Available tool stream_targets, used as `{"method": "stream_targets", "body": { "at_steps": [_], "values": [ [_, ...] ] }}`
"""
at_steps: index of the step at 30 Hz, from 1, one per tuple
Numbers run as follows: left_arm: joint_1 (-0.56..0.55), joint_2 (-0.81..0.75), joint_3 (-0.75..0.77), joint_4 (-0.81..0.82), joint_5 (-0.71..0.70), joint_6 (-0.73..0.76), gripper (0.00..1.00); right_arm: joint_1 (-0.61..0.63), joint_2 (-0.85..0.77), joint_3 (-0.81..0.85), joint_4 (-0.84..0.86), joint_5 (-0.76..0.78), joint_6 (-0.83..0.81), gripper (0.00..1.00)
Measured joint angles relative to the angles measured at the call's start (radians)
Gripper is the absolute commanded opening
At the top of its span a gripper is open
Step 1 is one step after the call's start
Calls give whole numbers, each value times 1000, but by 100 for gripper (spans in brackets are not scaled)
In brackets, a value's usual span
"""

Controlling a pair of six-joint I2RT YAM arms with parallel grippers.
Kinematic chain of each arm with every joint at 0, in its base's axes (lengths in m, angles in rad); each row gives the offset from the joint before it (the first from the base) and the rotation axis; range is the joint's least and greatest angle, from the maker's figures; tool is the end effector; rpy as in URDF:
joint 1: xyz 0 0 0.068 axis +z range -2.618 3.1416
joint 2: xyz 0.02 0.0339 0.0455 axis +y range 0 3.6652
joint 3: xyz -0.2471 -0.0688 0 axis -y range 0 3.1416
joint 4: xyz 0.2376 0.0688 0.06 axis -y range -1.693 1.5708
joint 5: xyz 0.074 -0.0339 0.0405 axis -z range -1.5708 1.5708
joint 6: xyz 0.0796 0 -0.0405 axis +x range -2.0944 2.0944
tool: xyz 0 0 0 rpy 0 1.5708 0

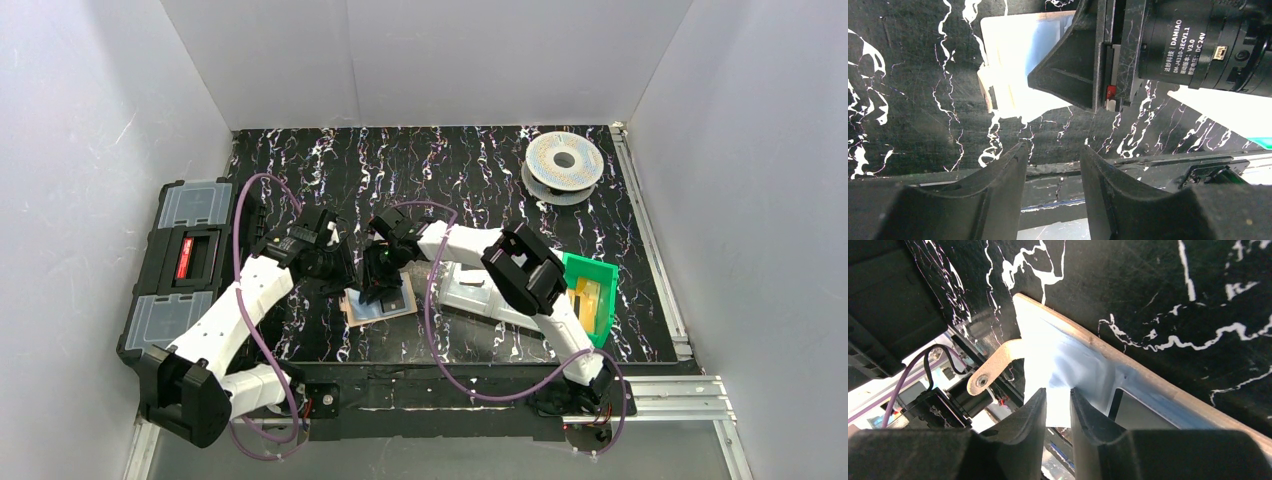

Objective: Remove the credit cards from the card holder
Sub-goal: Remove the credit card from the card holder.

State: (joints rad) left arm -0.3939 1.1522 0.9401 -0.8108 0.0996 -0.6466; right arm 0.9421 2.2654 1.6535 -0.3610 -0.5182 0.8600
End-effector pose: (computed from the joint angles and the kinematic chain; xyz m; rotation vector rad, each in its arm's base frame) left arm 0.2225 -0.1011 0.2171 -0.2996 2.6560 -0.4889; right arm 0.2549 0.4176 0.0977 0.3525 -2.8622 -1.1674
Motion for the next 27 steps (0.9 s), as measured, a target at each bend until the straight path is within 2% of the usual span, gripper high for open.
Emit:
{"method": "stream_targets", "body": {
  "at_steps": [10,19,27],
  "values": [
    [5,55,0,12,33,-43,40,0,-11,-2,0,16,-4,36],
    [30,110,10,54,89,-77,37,-26,-152,-74,22,49,-12,35],
    [32,213,14,169,179,-123,36,-85,-255,-163,17,131,1,35]
  ]
}}
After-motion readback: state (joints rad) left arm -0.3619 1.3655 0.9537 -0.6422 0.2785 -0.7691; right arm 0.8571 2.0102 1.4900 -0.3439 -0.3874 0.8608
